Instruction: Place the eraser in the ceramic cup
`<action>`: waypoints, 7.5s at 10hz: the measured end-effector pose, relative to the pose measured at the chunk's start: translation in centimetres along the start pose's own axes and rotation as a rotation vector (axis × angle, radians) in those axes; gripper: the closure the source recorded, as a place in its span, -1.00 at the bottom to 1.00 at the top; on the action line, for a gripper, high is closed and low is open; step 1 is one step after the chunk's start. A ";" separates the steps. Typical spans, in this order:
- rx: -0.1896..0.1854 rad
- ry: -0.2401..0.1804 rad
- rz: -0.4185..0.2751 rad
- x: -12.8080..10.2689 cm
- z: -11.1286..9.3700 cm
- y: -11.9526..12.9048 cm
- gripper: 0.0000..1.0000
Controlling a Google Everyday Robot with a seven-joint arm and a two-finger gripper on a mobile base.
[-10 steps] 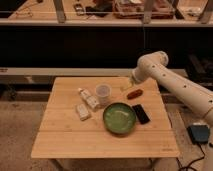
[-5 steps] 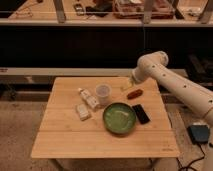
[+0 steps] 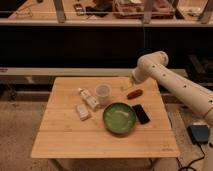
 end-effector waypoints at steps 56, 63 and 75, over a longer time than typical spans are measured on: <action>0.138 0.082 -0.310 11.9 -6.5 -12.1 1.00; 0.203 -0.053 -0.335 11.1 3.4 -13.9 1.00; 0.227 -0.138 -0.371 7.7 4.9 -14.3 -0.11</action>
